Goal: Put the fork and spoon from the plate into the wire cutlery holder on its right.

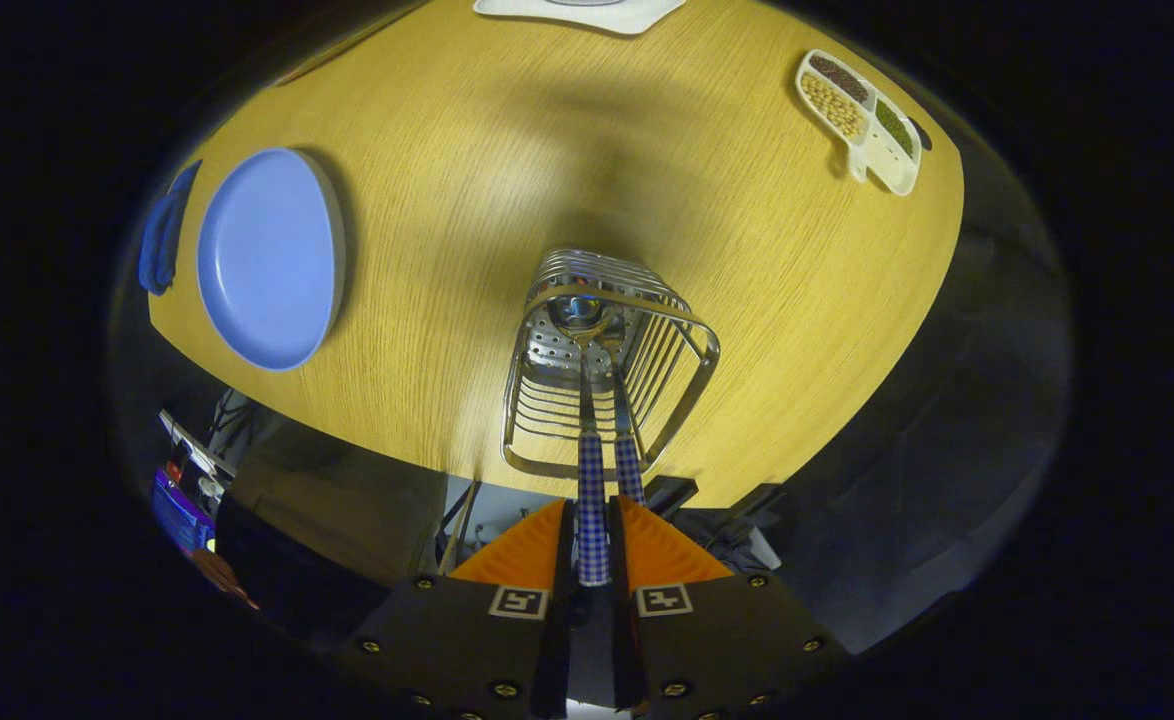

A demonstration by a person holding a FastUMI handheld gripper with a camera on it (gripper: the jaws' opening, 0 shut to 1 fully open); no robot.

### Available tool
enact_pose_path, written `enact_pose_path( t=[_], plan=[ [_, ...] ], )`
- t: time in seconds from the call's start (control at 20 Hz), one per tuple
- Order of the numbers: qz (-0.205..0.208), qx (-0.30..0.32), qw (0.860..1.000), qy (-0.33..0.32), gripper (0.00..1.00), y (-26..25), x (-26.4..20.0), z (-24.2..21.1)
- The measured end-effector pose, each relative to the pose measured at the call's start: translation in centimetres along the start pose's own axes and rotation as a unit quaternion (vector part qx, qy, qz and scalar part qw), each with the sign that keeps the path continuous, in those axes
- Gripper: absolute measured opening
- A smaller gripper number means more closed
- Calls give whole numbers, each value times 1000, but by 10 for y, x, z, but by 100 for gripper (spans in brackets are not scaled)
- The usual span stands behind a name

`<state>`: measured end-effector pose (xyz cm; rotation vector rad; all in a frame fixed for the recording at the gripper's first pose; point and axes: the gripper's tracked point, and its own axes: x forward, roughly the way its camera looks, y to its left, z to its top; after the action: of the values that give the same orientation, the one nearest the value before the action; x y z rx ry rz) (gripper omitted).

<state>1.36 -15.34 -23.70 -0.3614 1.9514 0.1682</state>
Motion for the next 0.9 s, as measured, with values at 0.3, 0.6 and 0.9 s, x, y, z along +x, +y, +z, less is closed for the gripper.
enact_pose_path(
  t=[0.3, 0.6, 0.9],
  plan=[
    [0, 33, 985, -167, 18, 8, -37, -8],
    [18, 100, 869, -484, 18, 62, -136, -2],
    [8, 130, 693, -709, 18, 112, -226, -30]
  ],
)
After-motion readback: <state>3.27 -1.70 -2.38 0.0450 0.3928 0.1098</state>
